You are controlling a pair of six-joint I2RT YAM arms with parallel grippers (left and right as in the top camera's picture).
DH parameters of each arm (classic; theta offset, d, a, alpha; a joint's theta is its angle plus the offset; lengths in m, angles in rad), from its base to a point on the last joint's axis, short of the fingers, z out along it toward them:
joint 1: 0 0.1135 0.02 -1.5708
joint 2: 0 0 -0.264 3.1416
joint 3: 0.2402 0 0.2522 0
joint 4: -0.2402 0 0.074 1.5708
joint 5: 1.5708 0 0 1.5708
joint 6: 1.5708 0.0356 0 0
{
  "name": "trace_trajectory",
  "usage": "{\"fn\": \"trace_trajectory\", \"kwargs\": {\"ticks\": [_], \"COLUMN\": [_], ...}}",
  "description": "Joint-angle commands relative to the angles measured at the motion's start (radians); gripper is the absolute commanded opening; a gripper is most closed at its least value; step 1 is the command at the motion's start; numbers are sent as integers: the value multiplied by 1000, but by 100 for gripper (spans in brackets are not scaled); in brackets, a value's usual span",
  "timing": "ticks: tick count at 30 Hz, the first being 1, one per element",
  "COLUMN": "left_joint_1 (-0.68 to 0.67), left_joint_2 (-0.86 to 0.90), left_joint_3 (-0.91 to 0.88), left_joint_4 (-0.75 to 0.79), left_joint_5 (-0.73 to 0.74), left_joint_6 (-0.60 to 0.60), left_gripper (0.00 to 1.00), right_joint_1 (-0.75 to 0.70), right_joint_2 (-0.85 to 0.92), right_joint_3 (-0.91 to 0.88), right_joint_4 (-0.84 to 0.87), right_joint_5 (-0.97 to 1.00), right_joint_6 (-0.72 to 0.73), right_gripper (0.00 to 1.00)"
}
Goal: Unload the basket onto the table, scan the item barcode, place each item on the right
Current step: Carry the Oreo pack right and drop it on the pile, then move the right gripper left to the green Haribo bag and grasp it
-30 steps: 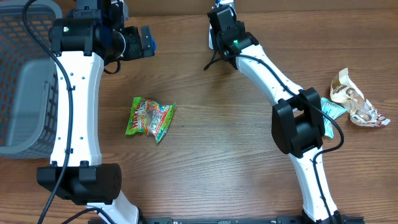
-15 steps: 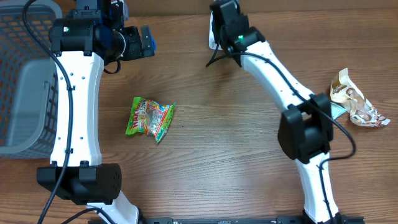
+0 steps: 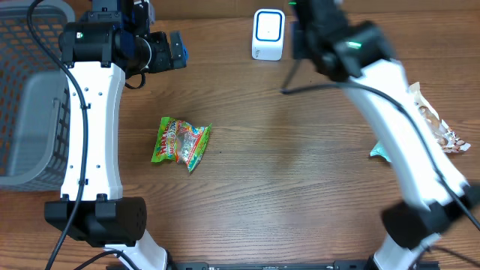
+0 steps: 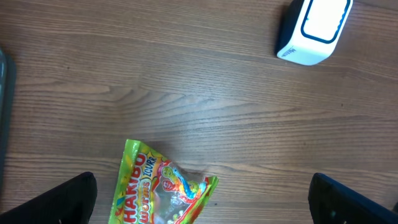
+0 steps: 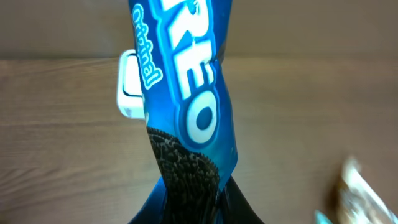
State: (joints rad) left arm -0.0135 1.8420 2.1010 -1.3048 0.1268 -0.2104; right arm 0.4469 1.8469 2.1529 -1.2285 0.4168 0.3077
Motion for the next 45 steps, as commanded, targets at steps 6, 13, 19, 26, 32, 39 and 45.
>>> {"fn": "trace_trajectory", "kwargs": {"ticks": [6,13,19,26,32,39,45], "left_joint_1": [-6,-6,-6,-6,-6,-6,-6], "left_joint_2": [4,4,4,4,4,4,4], "left_joint_3": [9,9,9,9,9,9,9], "left_joint_4": [0,0,0,0,0,0,0], "left_joint_5": [-3,-3,-3,-3,-3,-3,-3], "left_joint_6": [-3,-3,-3,-3,-3,-3,-3], "left_gripper": [100,100,100,100,100,100,100], "right_joint_1": [-222,-400,-494,-532,-531,-528,-430], "right_joint_2": [-144,-128,-128,-128,-128,-130,-129], "right_joint_3": [8,-184,-472,-763,-840,-692,-627], "right_joint_4": [-351,-381,-202,93,208,197,329], "right_joint_5": [-93,-98,-105,-105,-122,-506,-959], "right_joint_6": [239,297,321,314,298,102,94], "right_gripper": [4,4,4,8,44,51,53]}}
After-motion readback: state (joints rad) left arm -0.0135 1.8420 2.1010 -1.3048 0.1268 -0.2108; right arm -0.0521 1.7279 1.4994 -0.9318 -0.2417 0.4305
